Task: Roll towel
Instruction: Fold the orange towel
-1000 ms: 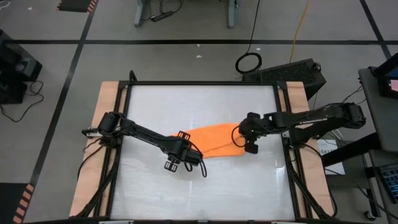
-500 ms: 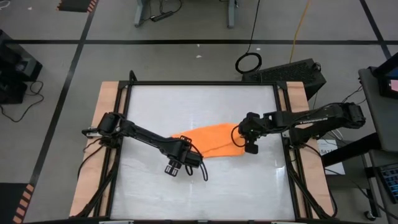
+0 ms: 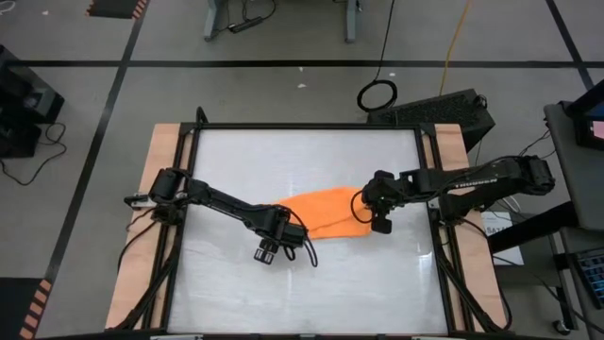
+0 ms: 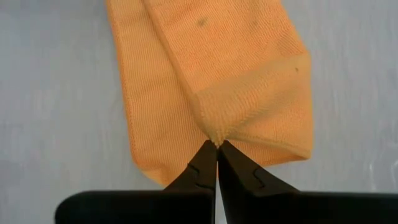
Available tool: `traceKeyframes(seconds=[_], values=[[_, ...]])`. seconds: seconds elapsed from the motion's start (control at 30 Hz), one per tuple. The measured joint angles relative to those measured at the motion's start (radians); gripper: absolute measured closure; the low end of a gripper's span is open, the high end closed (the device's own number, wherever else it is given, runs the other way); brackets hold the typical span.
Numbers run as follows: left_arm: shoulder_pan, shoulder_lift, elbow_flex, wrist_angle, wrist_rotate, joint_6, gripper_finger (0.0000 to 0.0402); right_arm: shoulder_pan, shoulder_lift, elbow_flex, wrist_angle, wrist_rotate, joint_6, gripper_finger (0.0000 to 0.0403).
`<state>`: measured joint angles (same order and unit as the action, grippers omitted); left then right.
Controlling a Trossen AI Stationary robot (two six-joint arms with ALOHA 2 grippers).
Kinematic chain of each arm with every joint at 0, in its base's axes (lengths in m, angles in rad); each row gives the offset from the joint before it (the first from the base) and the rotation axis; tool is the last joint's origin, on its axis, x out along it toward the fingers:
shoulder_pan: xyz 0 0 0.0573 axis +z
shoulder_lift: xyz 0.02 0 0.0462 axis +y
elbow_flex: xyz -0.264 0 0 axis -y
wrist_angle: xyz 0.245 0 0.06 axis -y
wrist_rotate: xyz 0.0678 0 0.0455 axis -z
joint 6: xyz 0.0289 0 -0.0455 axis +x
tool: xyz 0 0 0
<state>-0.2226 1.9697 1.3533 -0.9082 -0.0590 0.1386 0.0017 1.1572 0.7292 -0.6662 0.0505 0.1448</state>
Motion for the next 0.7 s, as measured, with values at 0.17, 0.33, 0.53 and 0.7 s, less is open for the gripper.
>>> traceKeyframes(seconds=[0.17,0.33,0.53,0.7], values=[[0.000,0.000,0.000,0.014,0.001,0.004,0.0264,0.000,0.000,0.000,0.000,0.000,0.000,0.0402],[0.000,0.000,0.000,0.014,0.001,0.024,0.0328,0.000,0.000,0.000,0.000,0.000,0.006,0.0402],[0.000,0.000,0.000,0.018,0.001,0.029,0.0395,0.000,0.000,0.000,0.000,0.000,0.011,0.0402],[0.000,0.000,0.000,0.046,0.001,-0.036,0.0360,0.000,0.000,0.000,-0.002,0.000,0.012,0.0402]])
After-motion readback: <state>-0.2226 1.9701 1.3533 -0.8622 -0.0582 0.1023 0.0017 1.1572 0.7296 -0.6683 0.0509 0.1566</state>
